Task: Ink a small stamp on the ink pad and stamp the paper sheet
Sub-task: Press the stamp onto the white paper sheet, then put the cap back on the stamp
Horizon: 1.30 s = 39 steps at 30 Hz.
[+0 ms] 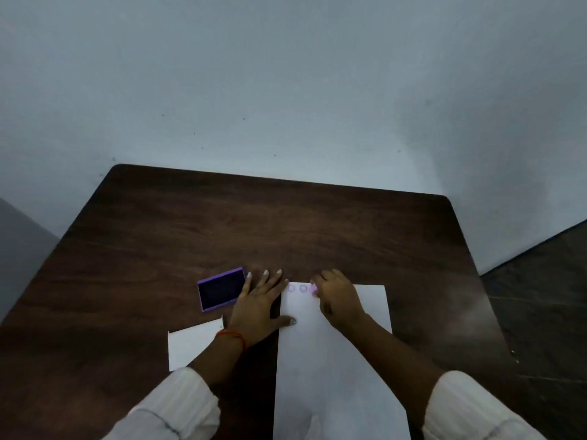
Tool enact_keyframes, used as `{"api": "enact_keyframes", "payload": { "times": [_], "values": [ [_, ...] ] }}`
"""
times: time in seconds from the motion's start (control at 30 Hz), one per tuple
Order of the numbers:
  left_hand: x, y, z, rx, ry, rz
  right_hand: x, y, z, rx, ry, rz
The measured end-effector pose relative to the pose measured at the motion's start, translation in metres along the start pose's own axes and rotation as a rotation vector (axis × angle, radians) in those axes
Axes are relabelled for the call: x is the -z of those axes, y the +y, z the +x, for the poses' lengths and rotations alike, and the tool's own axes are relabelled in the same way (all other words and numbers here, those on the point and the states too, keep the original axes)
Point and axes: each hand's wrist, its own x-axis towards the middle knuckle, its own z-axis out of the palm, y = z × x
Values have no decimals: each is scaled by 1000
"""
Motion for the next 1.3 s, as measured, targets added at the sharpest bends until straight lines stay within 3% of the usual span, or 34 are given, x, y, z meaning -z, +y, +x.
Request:
{"api": "enact_keyframes", "payload": {
  "times": [0.1, 0.2, 0.27, 0.33, 0.4, 0.53, 1.1, 1.3],
  "values": [
    [4, 2, 0, 8, -24, 8, 10, -1, 1, -195, 25, 288],
    [12, 4, -5, 30, 69, -34, 16, -1, -14, -333, 337, 683],
    [17, 3, -13, 53, 175, -116, 17, 2, -23, -498, 449, 968],
    [19, 1, -27, 91, 245, -220, 16, 4, -32, -667, 375, 1401],
    [16, -1, -44, 168, 288, -316, 11, 2, -46, -712, 276, 1767],
    [4, -2, -69, 299, 370, -370, -8, -6, -73, -715, 180, 2117],
    [-1, 16, -71, 268, 321, -321, -31, -15, -84, -694, 92, 2050],
    [14, 27, -75, 235, 409, -398, -12, -31, -73, -581, 69, 1785]
  ]
}}
